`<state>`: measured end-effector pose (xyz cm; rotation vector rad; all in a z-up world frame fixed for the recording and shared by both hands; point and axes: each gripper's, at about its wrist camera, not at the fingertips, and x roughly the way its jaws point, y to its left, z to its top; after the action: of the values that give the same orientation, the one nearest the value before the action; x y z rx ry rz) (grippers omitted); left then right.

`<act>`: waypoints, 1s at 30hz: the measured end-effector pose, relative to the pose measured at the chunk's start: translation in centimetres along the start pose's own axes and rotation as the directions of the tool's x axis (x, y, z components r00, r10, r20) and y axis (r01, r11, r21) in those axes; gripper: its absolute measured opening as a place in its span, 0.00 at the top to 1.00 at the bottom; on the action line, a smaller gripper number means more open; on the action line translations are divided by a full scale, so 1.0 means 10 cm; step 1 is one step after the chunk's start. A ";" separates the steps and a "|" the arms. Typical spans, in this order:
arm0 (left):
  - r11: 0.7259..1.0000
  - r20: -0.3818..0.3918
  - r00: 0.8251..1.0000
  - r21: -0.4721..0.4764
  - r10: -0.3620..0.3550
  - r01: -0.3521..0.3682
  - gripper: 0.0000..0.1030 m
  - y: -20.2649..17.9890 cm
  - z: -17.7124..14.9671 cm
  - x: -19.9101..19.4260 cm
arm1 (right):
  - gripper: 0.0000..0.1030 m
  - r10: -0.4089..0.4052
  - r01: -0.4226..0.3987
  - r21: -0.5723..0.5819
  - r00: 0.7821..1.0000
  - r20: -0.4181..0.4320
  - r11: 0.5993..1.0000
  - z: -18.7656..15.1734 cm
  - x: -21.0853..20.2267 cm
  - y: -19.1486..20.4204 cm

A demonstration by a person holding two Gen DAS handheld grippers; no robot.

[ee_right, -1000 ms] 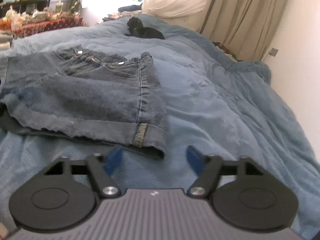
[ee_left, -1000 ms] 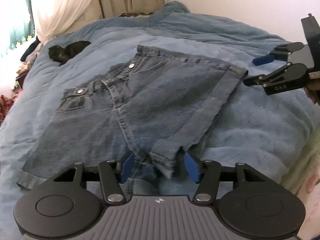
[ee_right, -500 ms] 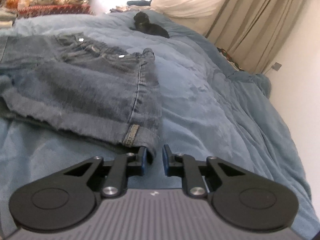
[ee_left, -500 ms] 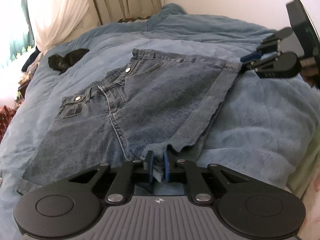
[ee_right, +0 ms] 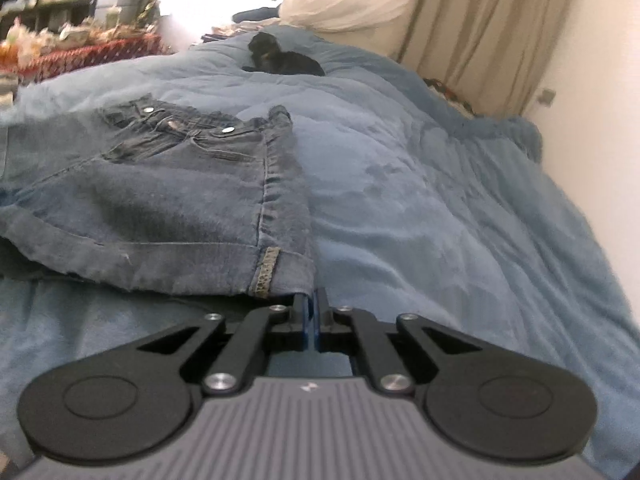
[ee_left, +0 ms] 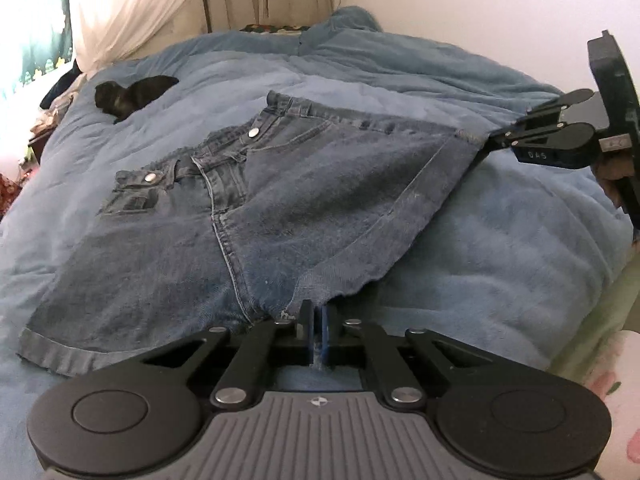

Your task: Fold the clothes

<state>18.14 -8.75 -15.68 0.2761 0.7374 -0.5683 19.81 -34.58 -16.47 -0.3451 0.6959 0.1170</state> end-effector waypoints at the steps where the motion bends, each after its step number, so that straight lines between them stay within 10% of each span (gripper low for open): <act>1: 1.000 -0.010 1.000 0.003 -0.001 0.001 0.97 -0.01 -0.02 0.04 | 1.00 0.001 0.000 0.021 1.000 -0.007 1.000 -0.04 0.01 -0.04; 17: 0.995 -0.117 0.991 -0.082 -0.068 0.059 0.94 0.10 -0.16 0.27 | 1.00 0.014 -0.001 0.205 0.998 -0.063 0.979 -0.34 0.00 -0.17; 30: 0.988 -0.005 0.994 -0.107 -0.109 0.108 0.93 0.36 0.09 -0.05 | 0.98 0.089 -0.095 0.170 0.995 0.043 0.981 0.23 -0.20 0.28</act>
<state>20.38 -6.04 -14.52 0.1407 0.7942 -0.6288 19.08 -31.14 -14.31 -0.1446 0.6816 0.1496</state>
